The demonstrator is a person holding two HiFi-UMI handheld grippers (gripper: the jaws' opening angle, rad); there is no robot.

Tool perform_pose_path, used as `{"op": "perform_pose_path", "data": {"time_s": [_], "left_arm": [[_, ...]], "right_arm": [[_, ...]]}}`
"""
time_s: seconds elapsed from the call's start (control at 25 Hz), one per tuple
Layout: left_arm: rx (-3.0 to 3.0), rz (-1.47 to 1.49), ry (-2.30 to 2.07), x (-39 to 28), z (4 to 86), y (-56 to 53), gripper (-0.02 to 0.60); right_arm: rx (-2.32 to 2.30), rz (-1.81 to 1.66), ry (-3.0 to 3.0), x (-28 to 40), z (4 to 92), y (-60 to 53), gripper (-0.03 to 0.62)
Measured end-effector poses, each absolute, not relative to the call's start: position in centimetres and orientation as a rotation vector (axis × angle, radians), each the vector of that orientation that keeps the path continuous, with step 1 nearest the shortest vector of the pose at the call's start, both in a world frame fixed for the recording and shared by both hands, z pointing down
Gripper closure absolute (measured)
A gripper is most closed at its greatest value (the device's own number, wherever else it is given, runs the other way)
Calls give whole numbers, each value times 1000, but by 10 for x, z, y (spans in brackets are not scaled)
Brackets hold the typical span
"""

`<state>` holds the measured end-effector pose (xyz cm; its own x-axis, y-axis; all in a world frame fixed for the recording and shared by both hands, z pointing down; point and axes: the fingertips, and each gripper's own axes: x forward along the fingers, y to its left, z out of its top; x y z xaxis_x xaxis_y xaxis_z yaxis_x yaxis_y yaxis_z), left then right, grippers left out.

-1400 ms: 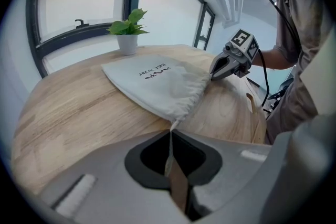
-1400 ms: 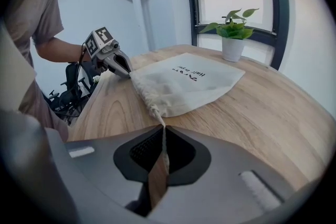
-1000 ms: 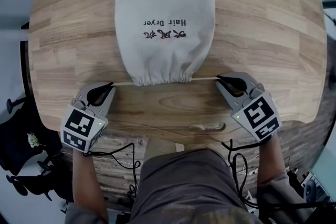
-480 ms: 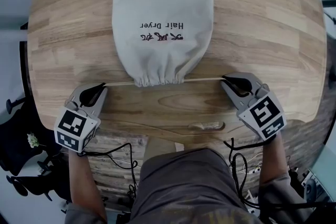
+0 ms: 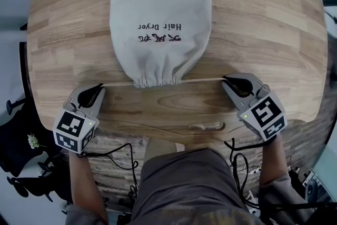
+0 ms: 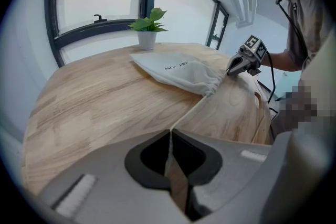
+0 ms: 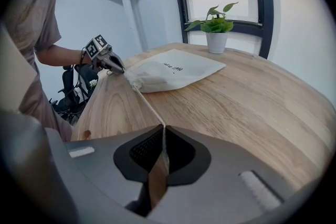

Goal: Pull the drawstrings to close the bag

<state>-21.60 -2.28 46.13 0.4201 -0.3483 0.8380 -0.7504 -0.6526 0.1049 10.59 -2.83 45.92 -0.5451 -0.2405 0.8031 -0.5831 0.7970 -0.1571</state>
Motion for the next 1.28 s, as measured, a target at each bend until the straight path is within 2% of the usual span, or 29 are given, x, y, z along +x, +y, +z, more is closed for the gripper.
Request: {"op": "perform_pose_path", "data": {"time_s": [0.2, 0.28, 0.36, 0.44, 0.68, 1.08, 1.28], "left_arm": [[2258, 1166, -1012, -211, 459, -23, 565], [2253, 1161, -1016, -210, 458, -23, 542], [2245, 1176, -981, -209, 457, -20, 404], [2254, 1211, -951, -207, 455, -15, 363], [2311, 1241, -976, -199, 431, -12, 360], [2432, 1246, -793, -151, 438, -24, 362], [2458, 1303, -711, -141, 453, -24, 404]], "right_arm": [[643, 522, -2133, 104, 458, -29, 554], [626, 528, -2150, 100, 457, -27, 540], [578, 526, -2158, 95, 455, -19, 470], [528, 507, -2148, 92, 455, -11, 400], [496, 387, -2145, 85, 437, -13, 373], [354, 251, -2205, 29, 426, -20, 395], [308, 239, -2208, 9, 442, -21, 411]]}}
